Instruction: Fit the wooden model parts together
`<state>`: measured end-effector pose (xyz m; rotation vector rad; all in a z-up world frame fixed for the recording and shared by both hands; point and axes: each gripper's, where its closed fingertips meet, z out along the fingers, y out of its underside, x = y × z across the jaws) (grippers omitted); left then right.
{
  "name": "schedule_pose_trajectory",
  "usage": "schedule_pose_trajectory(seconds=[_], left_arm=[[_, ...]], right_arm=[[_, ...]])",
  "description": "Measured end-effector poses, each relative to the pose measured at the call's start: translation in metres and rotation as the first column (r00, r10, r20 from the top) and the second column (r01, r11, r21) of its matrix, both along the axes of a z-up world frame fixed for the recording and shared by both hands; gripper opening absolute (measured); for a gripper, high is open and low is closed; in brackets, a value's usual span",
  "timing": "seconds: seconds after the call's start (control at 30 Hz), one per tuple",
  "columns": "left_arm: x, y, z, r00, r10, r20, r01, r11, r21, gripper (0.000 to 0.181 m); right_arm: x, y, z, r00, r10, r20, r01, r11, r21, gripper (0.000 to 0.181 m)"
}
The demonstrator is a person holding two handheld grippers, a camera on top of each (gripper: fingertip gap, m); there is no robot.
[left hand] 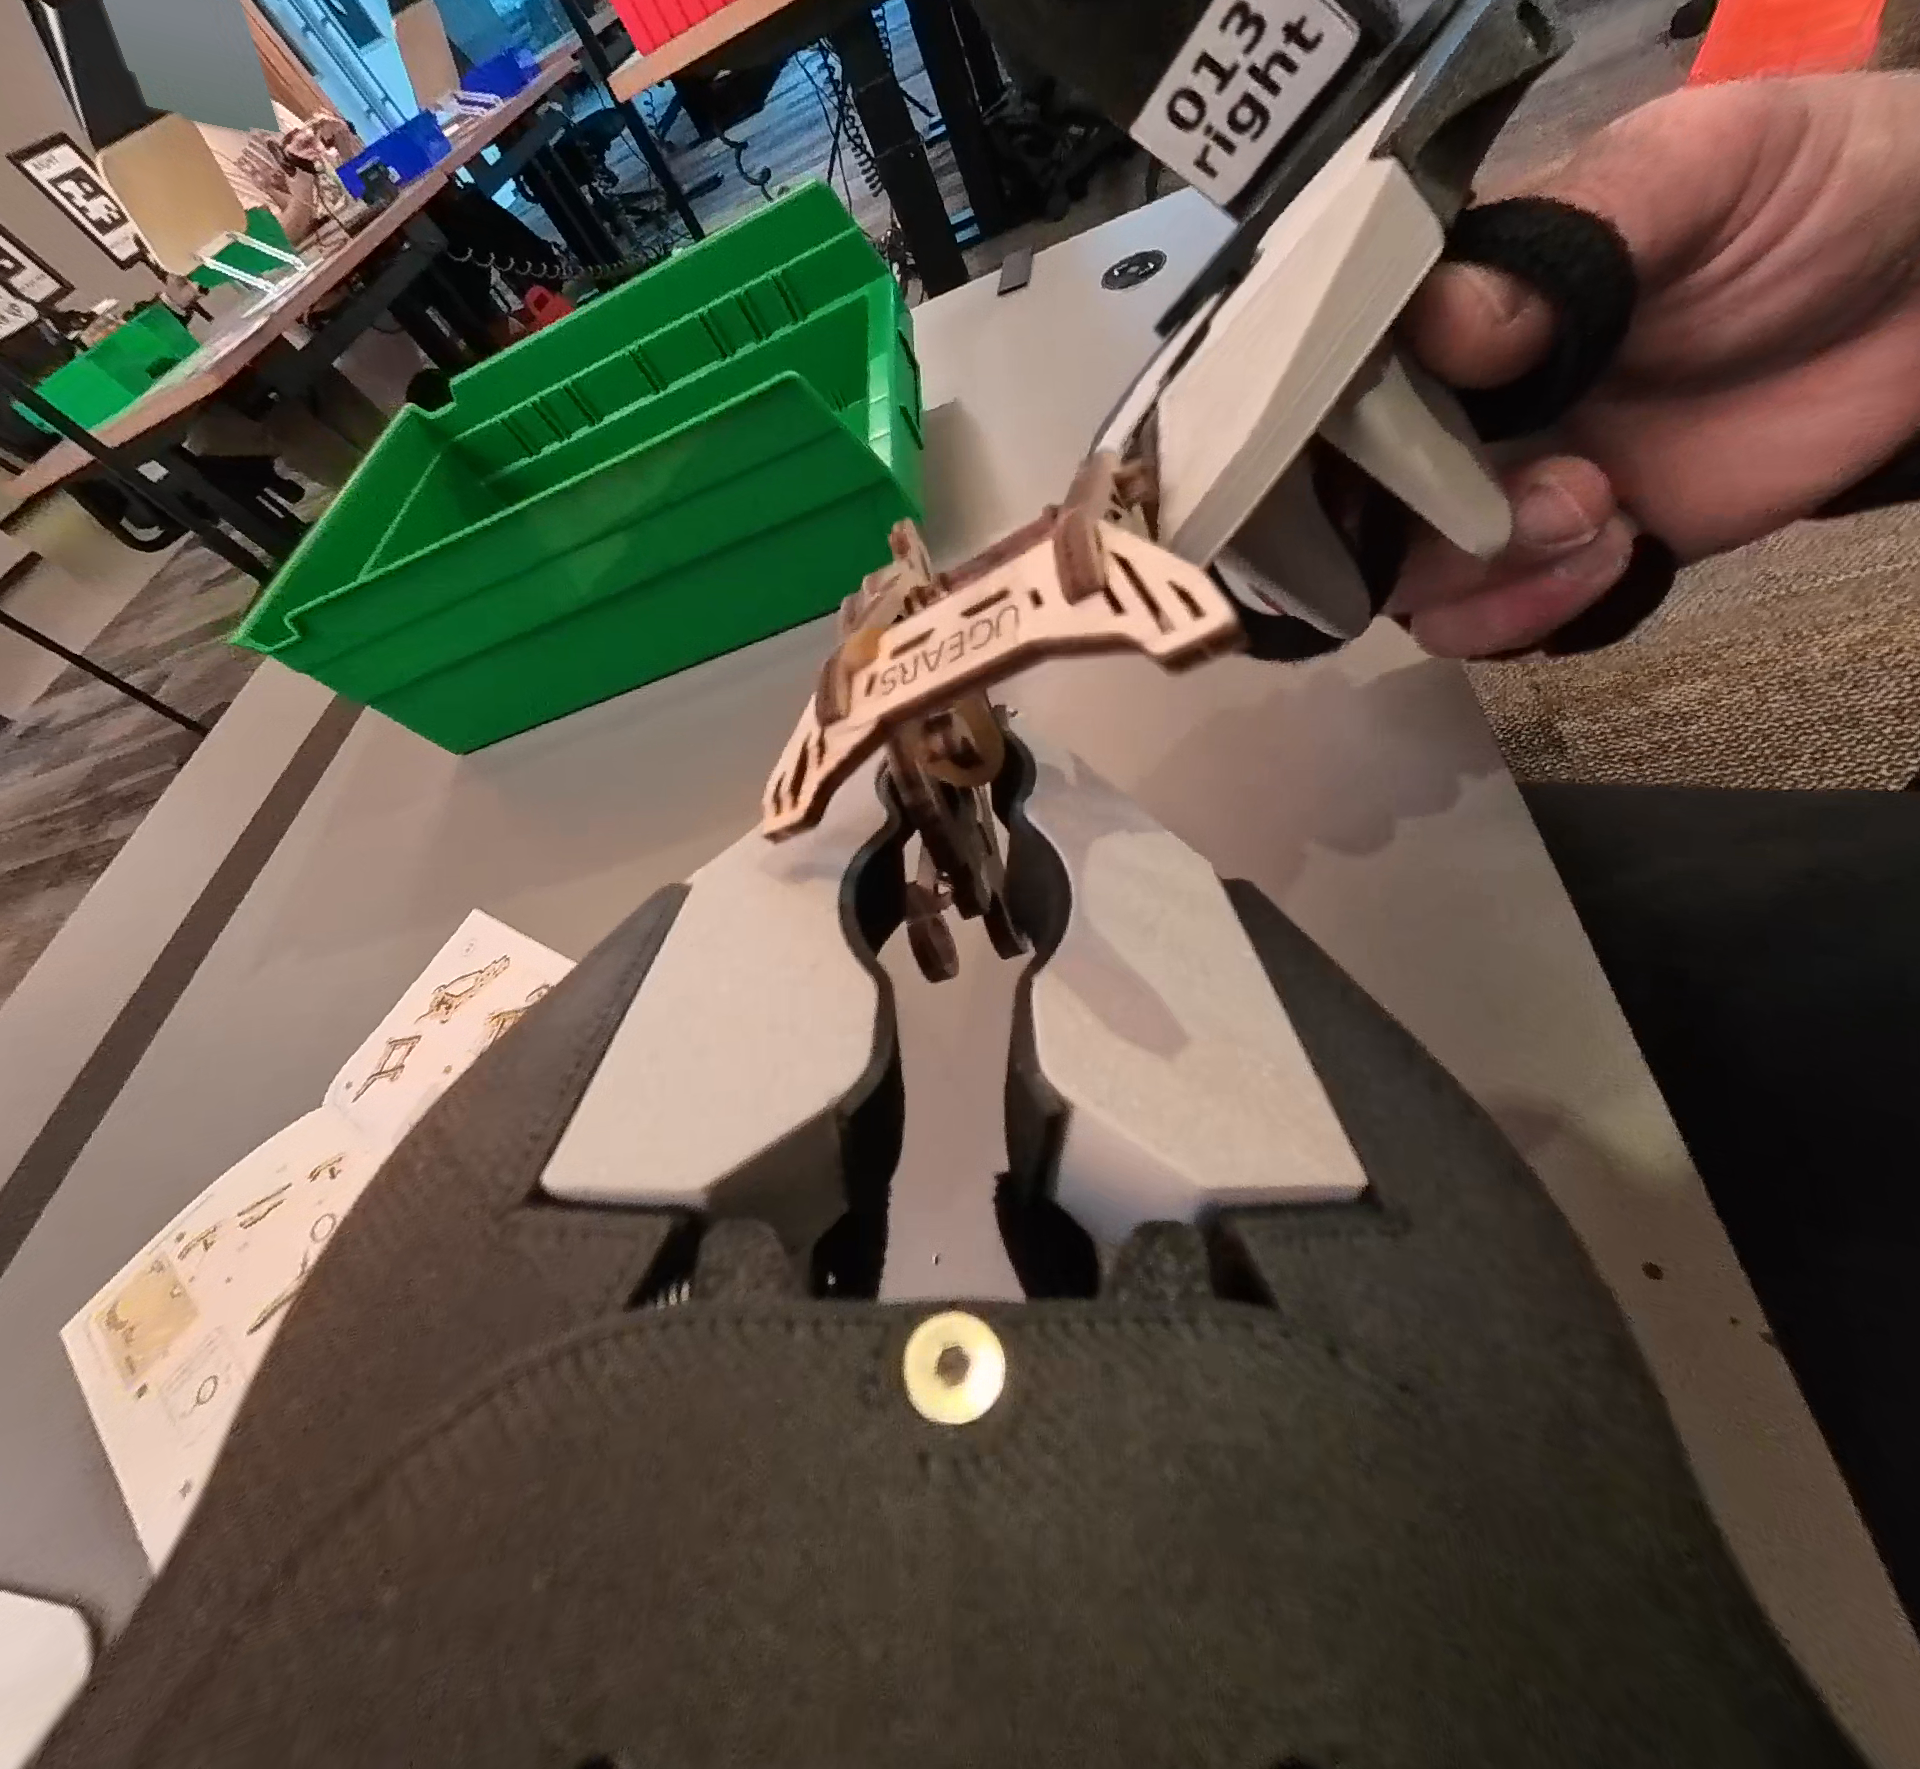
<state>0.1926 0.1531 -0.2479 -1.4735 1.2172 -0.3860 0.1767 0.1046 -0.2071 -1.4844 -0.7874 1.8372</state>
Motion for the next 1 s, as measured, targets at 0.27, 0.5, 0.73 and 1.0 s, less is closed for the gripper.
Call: schedule_pose_trajectory(seconds=[0.27,0.5,0.73,1.0], left_arm=[[0.002,-0.001,0.010,0.998,-0.010,0.060,0.010,1.000,-0.011,0.009],[0.003,0.000,0.017,0.995,-0.011,0.094,0.013,1.000,-0.019,0.010],[0.004,-0.001,0.019,0.996,-0.020,0.083,0.020,1.000,0.004,0.010],[0.006,-0.003,0.027,0.998,-0.038,0.058,0.033,0.996,0.085,0.010]], right_arm=[[0.004,0.003,0.012,0.989,-0.013,-0.149,0.009,1.000,-0.024,0.000],[0.002,0.005,0.019,0.966,-0.025,-0.256,0.005,0.997,-0.077,0.000],[0.003,0.005,0.020,0.948,0.006,-0.319,-0.046,0.992,-0.117,0.000],[0.003,-0.001,0.019,0.930,0.069,-0.361,-0.120,0.986,-0.120,0.000]])
